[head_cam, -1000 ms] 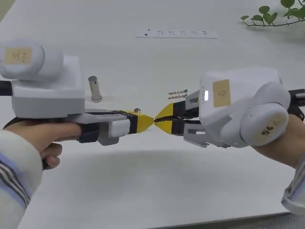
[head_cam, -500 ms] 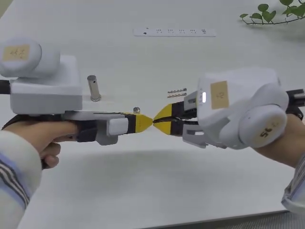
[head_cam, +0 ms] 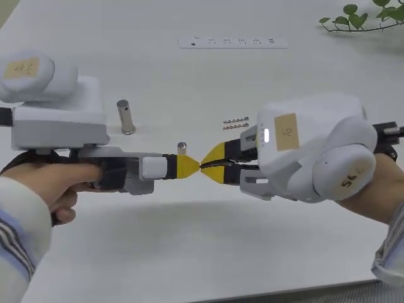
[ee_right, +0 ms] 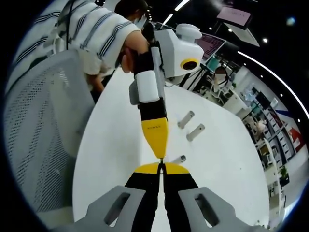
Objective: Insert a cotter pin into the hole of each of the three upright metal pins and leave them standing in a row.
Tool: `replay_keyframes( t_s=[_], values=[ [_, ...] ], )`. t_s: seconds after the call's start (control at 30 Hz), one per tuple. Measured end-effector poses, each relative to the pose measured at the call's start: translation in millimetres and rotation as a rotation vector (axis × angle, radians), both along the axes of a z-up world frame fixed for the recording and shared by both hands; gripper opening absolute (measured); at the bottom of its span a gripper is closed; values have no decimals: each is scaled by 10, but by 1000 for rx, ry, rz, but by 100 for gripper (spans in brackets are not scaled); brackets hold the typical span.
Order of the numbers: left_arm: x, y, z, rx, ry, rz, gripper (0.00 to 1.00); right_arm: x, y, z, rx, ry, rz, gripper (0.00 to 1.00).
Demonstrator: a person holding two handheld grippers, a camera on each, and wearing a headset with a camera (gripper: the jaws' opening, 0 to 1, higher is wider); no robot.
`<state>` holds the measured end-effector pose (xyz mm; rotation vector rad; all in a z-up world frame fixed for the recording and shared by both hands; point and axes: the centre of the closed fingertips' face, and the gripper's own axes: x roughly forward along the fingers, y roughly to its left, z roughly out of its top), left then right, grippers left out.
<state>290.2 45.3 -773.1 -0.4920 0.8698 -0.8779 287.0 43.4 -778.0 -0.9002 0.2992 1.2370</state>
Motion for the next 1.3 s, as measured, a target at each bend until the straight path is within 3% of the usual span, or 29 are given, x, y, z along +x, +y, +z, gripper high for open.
replay_keyframes(
  t_s=[0.33,0.8,0.93,0.97,1.1,1.2,1.3],
  values=[
    [-47,61,32,-7,22,-1,0,-36,75,35,53,67,21,3],
    [-123,105,13,35,-21,-39,0,-51,22,2,68,160,8,11],
    [-126,121,45,30,-46,-47,0,-76,27,27,119,230,-9,14],
    [-121,129,56,31,-59,-49,0,-100,25,18,132,270,-17,16],
    [-118,159,63,39,-85,-59,0,-124,17,44,172,329,-20,18],
    [-137,165,105,26,-117,-79,0,-153,-4,50,200,401,-41,18],
    [-151,165,130,25,-151,-99,0,-177,-15,57,219,444,-44,18]
  ],
)
